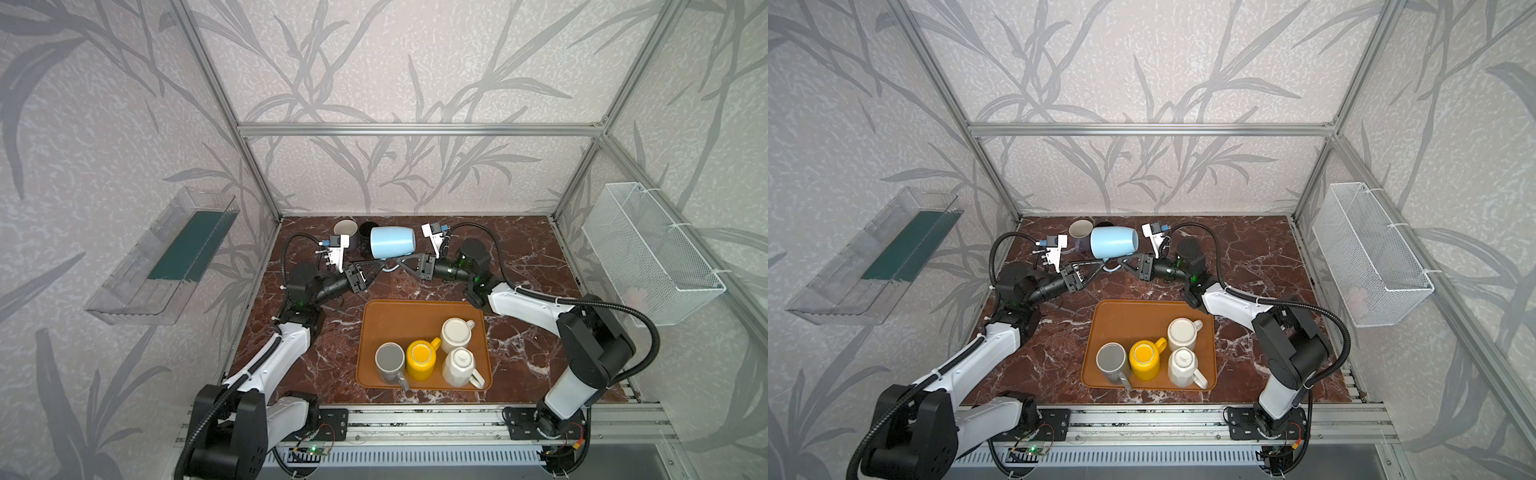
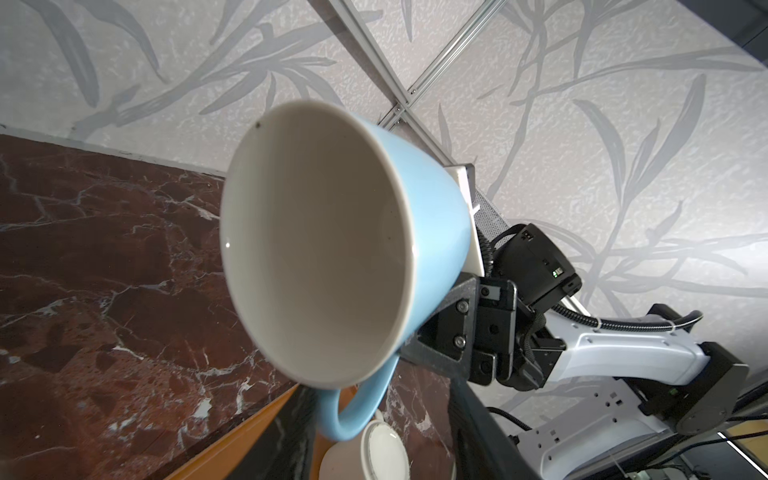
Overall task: Turn the mug right side up
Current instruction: 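Bring the left gripper to the light blue mug's rim beside the right gripper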
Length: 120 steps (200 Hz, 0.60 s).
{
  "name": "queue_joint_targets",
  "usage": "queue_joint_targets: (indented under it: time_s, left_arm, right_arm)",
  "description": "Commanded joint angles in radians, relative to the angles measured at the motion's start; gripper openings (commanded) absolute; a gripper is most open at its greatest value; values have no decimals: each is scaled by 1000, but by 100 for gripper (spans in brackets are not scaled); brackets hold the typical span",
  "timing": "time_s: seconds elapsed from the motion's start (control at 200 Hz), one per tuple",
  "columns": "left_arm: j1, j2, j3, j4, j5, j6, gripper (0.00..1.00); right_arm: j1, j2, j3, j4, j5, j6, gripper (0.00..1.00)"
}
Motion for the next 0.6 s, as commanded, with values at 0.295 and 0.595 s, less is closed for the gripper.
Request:
queue_joint_targets:
  time_s: [0.295,0.595]
  left_arm:
    - [5,35,-2,188,68,-90,52]
    - [5,46,9,226,96,-132,47]
  right_arm:
    - [31,-19,14,152,-50,7,0]
    - [41,7,24,233,-101,47,0]
